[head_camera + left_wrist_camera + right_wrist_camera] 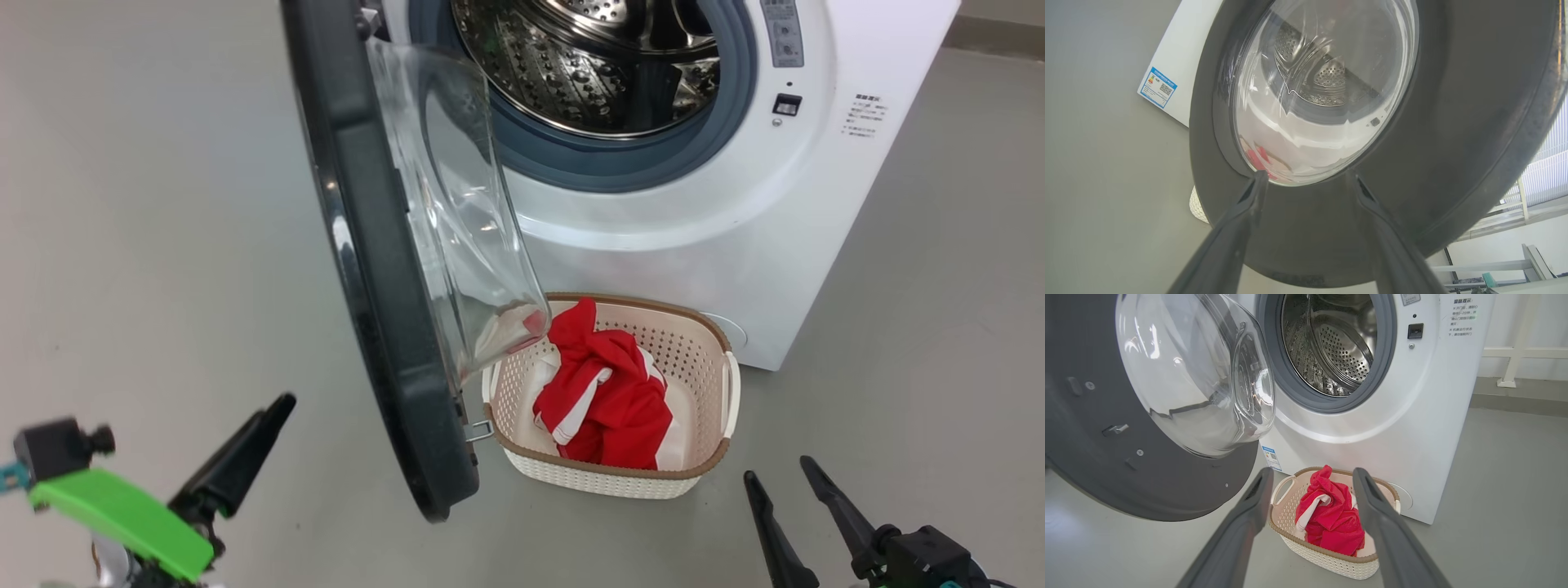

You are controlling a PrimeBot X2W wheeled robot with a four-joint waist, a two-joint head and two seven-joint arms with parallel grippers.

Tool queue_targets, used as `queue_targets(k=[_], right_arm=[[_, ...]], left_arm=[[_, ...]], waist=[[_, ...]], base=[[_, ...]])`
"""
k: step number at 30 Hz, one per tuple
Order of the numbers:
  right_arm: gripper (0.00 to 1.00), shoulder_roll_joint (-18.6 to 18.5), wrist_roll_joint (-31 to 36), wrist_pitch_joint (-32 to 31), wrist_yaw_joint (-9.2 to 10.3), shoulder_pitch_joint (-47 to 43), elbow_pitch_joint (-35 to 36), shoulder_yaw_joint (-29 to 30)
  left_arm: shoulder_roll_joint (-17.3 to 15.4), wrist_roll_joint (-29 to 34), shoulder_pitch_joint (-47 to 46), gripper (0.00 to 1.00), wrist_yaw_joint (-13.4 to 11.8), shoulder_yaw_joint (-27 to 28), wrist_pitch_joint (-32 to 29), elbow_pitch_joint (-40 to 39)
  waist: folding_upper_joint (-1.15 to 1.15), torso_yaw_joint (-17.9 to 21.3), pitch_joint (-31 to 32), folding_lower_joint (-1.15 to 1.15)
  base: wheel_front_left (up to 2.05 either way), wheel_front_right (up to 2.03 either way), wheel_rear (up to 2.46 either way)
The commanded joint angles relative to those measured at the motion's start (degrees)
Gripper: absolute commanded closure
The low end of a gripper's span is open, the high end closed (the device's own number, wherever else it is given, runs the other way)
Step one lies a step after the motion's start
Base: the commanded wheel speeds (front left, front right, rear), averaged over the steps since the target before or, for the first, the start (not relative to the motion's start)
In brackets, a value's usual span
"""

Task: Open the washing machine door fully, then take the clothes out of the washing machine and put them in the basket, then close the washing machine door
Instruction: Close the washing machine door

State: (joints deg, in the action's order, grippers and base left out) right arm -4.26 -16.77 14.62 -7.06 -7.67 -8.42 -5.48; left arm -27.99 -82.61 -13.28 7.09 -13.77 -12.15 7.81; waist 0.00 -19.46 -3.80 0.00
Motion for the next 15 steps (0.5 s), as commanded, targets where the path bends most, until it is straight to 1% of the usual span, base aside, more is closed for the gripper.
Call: queue_targets(k=[1,4,10,15], right_arm=[[0.0,-1.0,-0.4,0.4,-0.43,2.4,1.0,-1.8],[0.0,-1.1,-0.5,0.4,-0.43,2.7,0.9,-2.0],[0.0,-1.3,-0.6,0.4,-0.43,3.1,0.9,-2.3],[0.0,-1.4,-0.7,0.4,-0.43,3.3,0.7,-2.7]], left_arm=[[-1.9,0.7,-0.1,0.0,0.4,2.1,1.7,-0.4],[-0.9,0.5,2.1,0.0,0.4,1.4,5.4,0.9],[1.1,0.1,4.6,0.0,0.4,-0.4,10.6,3.6],[2.5,2.0,6.0,0.0,0.4,-2.9,16.3,7.2]], waist=[[0.0,-0.5,0.3,0.0],[0.0,-1.2,0.5,0.0],[0.0,-1.9,0.6,0.0],[0.0,-2.0,0.7,0.0]], base=[[0.0,0.0,0.0],[0.0,0.0,0.0],[0.0,0.0,0.0],[0.0,0.0,0.0]])
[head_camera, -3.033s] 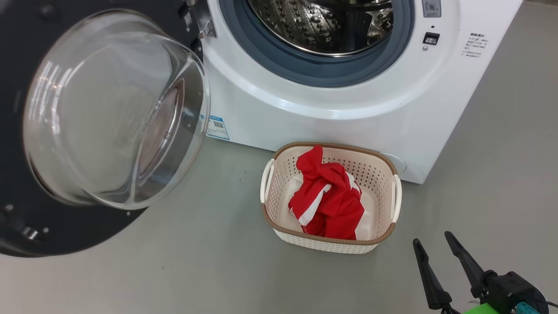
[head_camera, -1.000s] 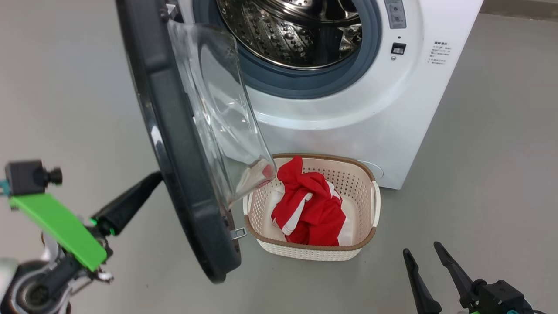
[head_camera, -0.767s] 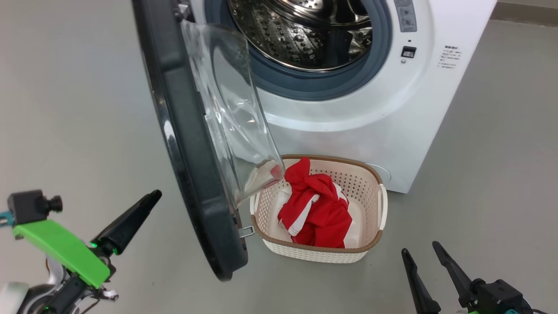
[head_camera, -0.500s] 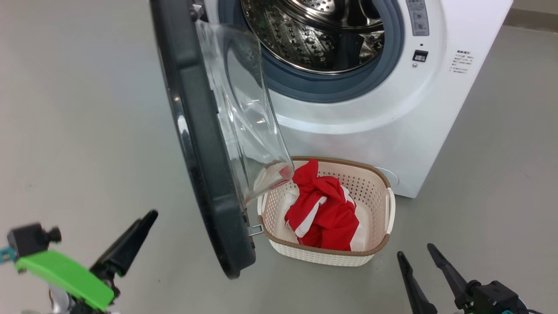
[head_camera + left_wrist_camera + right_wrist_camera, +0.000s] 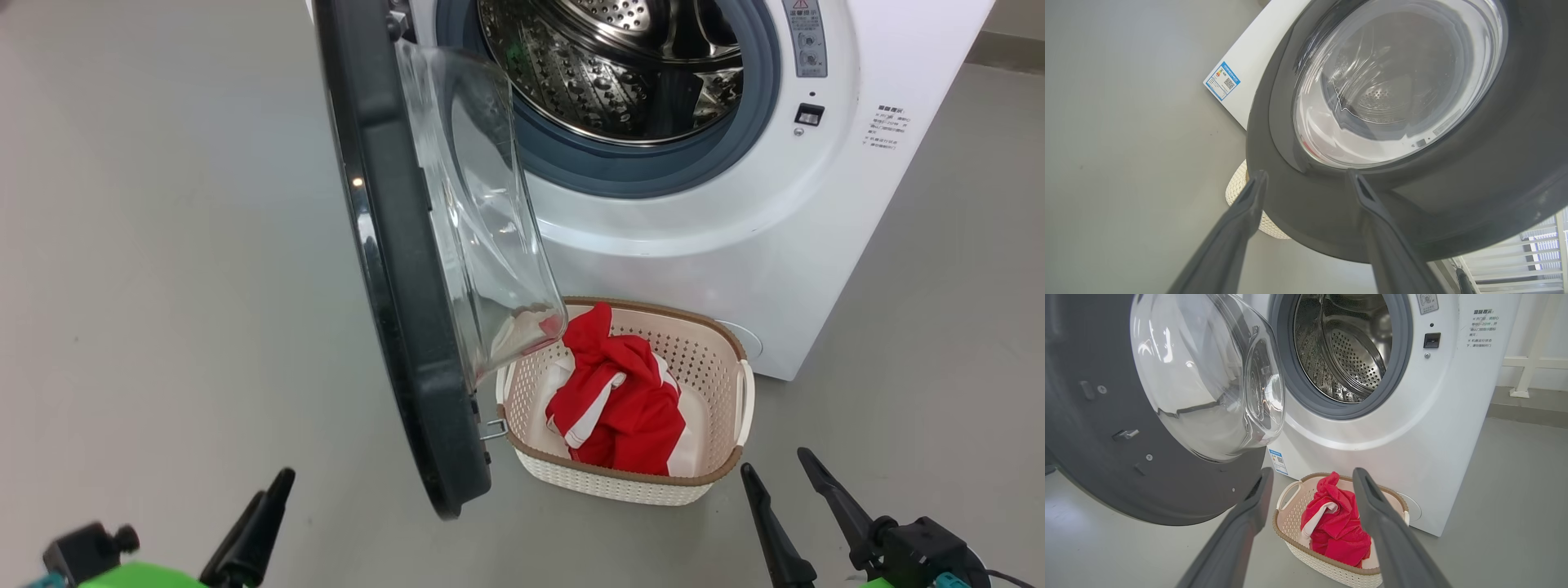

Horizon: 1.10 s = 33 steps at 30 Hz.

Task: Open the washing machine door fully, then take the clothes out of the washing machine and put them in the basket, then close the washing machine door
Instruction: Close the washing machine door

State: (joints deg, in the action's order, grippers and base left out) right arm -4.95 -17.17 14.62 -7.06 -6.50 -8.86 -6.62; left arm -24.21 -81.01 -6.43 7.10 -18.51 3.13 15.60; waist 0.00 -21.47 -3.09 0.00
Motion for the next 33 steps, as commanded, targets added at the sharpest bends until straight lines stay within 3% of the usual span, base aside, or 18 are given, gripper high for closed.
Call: queue_targets(k=[1,11,17,33], right_arm=[[0.0,-0.7,-0.3,0.4,-0.43,2.2,1.1,-1.6],[0.0,-1.0,-0.4,0.4,-0.43,2.4,1.0,-2.0],[0.0,-1.2,-0.5,0.4,-0.43,2.4,1.0,-2.0],[0.0,-1.0,-0.5,0.4,-0.43,3.2,1.4,-0.5]], left_arm=[[-1.1,0.8,-0.6,0.0,0.4,1.5,2.4,0.1],[-0.3,4.8,-0.1,0.0,0.4,-3.4,11.0,6.3],[1.0,9.6,0.0,0.0,0.4,-1.7,11.8,7.9],[13.1,46.8,5.2,0.0,0.4,16.1,11.9,4.8]], waist=[[0.0,0.0,0.0,0.0],[0.0,0.0,0.2,0.0],[0.0,-0.1,0.4,0.0],[0.0,-0.1,0.2,0.0]], base=[[0.0,0.0,0.0],[0.0,0.0,0.0],[0.0,0.0,0.0],[0.0,0.0,0.0]])
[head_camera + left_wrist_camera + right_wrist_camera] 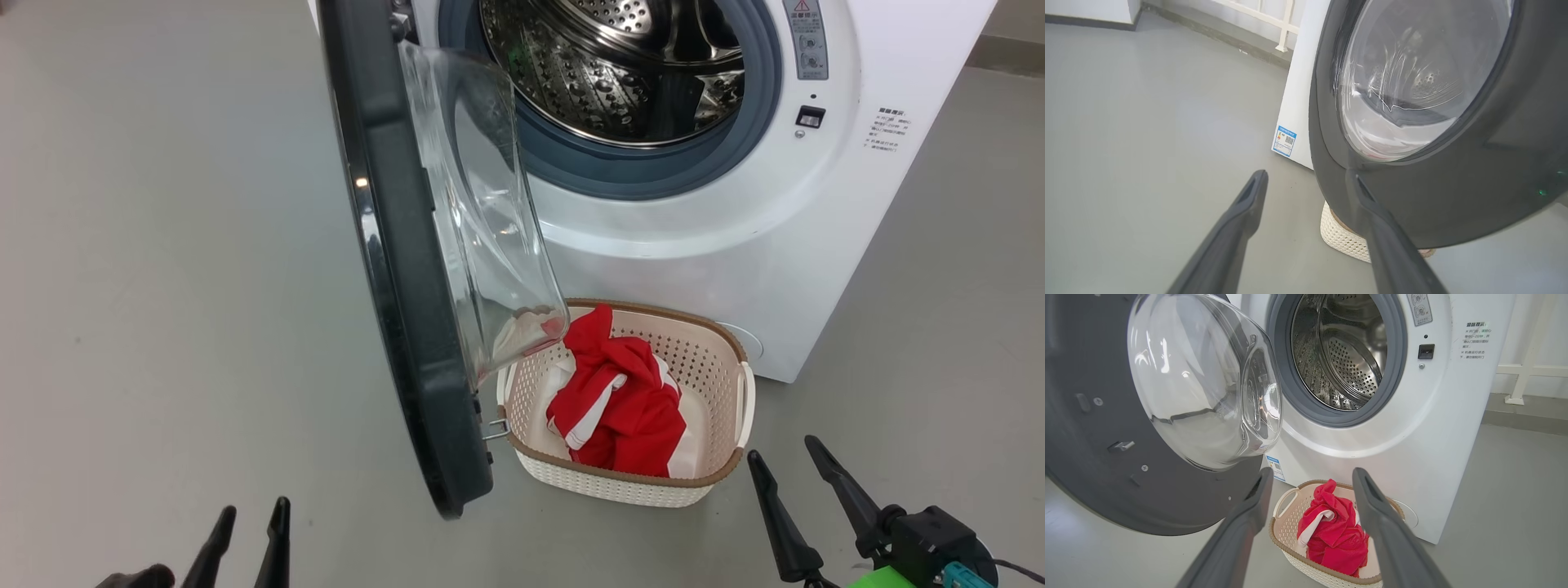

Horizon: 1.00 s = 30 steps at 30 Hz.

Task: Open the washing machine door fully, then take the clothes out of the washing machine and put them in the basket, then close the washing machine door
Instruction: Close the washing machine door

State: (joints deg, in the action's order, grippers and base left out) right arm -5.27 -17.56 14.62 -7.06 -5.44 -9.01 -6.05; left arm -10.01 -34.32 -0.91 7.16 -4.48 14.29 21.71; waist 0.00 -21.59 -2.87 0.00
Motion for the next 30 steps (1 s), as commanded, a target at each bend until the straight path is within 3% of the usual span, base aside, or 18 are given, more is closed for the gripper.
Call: queue_targets(k=[1,8,12,24,30], right_arm=[[0.0,-0.7,-0.1,0.4,-0.43,2.1,1.5,-1.0],[0.0,-0.5,-0.1,0.4,-0.43,2.3,1.6,-0.4],[0.0,-0.4,-0.2,0.4,-0.43,2.3,1.7,-0.2],[0.0,-0.2,-0.1,0.4,-0.43,2.1,1.6,0.1],[0.0,-0.1,0.0,0.4,-0.43,2.2,1.6,0.3]], left_arm=[[-0.4,2.9,-0.1,0.0,0.3,3.0,0.7,-1.8],[3.9,18.0,1.9,0.0,0.3,8.4,0.7,-5.8],[5.1,22.4,2.7,0.0,0.3,9.4,0.7,-7.4],[6.7,24.6,3.3,0.0,0.3,10.9,0.7,-8.2],[7.0,21.6,2.8,0.0,0.3,11.4,0.7,-8.1]], waist=[[0.0,0.0,0.0,0.0],[0.0,0.3,0.1,0.0],[0.0,0.4,0.0,0.0],[0.0,0.6,0.0,0.0],[0.0,0.7,-0.2,0.0]], base=[[0.0,0.0,0.0],[0.0,0.0,0.0],[0.0,0.0,0.0],[0.0,0.0,0.0],[0.0,0.0,0.0]])
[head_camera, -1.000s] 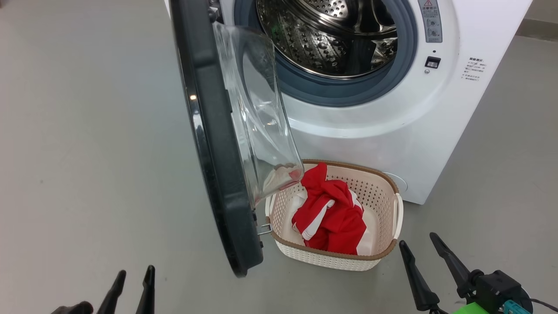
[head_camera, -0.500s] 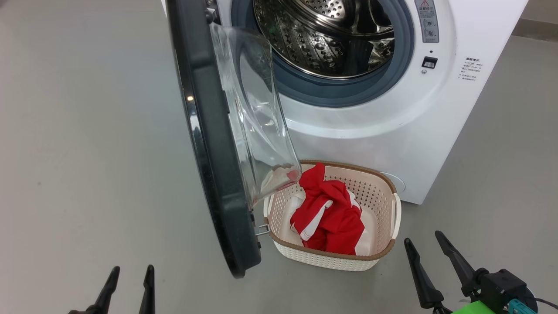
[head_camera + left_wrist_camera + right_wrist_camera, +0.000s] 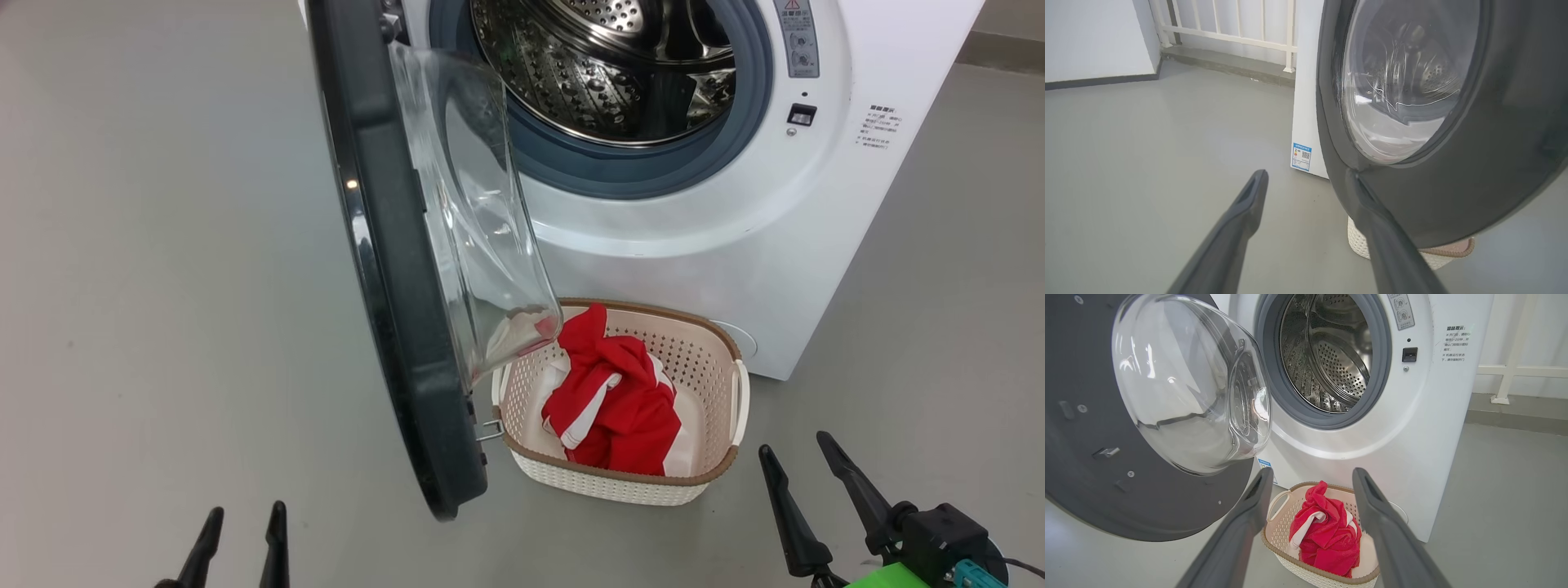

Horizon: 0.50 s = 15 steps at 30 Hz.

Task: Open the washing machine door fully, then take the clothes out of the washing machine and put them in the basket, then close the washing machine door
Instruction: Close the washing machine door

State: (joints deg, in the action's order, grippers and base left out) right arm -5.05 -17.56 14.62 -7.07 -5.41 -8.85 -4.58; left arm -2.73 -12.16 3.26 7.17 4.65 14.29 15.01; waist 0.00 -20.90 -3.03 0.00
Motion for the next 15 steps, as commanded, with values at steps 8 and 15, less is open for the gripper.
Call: queue_targets(k=[8,15], right_arm=[[0.0,-0.2,-0.1,0.4,-0.42,2.2,1.4,-1.2],[0.0,-0.1,-0.2,0.4,-0.42,2.5,1.2,-1.8]], left_arm=[[-0.2,-17.5,-4.1,1.0,0.3,1.0,0.7,-3.7],[-4.5,-51.1,-7.0,1.0,0.3,-6.7,0.7,-5.5]], waist=[[0.0,0.1,-0.4,0.0],[0.0,1.1,-0.8,0.0]], base=[[0.0,0.0,0.0],[0.0,0.0,0.0]])
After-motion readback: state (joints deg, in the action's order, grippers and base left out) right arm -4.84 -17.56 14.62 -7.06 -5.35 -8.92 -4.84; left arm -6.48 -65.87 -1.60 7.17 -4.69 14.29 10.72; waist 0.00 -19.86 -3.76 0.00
